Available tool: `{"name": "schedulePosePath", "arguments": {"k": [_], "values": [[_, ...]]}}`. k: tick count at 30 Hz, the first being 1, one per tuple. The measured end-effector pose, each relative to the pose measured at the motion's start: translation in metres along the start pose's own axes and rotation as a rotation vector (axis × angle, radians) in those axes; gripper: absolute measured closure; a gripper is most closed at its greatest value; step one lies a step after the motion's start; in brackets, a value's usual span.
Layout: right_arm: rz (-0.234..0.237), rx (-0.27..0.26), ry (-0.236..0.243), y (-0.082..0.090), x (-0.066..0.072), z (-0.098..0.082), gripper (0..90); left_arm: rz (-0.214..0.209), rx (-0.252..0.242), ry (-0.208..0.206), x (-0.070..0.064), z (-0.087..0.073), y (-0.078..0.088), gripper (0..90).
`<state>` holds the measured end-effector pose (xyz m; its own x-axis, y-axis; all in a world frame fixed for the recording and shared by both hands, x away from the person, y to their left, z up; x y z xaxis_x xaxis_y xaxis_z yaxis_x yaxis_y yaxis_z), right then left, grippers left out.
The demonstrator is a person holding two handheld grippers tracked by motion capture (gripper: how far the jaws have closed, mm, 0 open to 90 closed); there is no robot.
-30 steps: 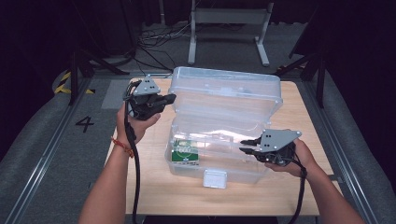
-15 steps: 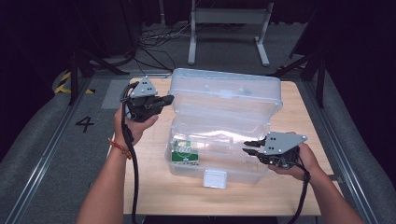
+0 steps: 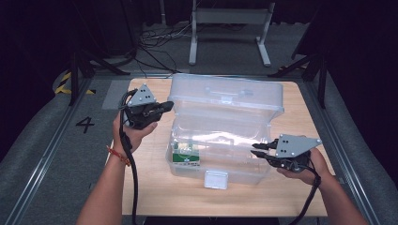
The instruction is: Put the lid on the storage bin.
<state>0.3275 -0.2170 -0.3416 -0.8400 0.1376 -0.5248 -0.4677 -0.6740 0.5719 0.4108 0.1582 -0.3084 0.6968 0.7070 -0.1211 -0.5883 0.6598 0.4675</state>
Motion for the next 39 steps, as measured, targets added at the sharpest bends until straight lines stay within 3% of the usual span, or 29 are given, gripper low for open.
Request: {"name": "schedulePosePath", "arguments": {"k": [10, 20, 32, 39], "values": [[-0.034, -0.022, -0.052, 0.02, 0.004, -0.014, 75.7, -0.008, 0.001, -0.015, -0.004, -0.005, 0.004, 88.6], [-0.093, -0.048, -0.145, 0.048, 0.008, -0.041, 72.1, -0.015, 0.016, -0.033, -0.01, -0.013, 0.008, 88.4], [-0.151, 0.021, -0.256, 0.049, 0.011, -0.077, 54.9, -0.024, 0.045, -0.053, -0.017, -0.024, 0.012, 86.9], [-0.167, 0.025, -0.306, 0.047, 0.013, -0.095, 52.3, -0.029, 0.062, -0.064, -0.022, -0.03, 0.014, 87.8]]}}
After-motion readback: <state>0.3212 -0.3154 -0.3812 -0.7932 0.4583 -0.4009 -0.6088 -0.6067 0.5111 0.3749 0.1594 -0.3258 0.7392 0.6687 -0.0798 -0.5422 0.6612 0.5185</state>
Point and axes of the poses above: each handheld gripper's, and its own axes: y roughly backward along the jaws, z roughly out of its top, x roughly to its left, the point moved 3 cm from there along -y, roughly forward along the jaws, and after that the axes turned 15 degrees about y, right-handed, at the moved point
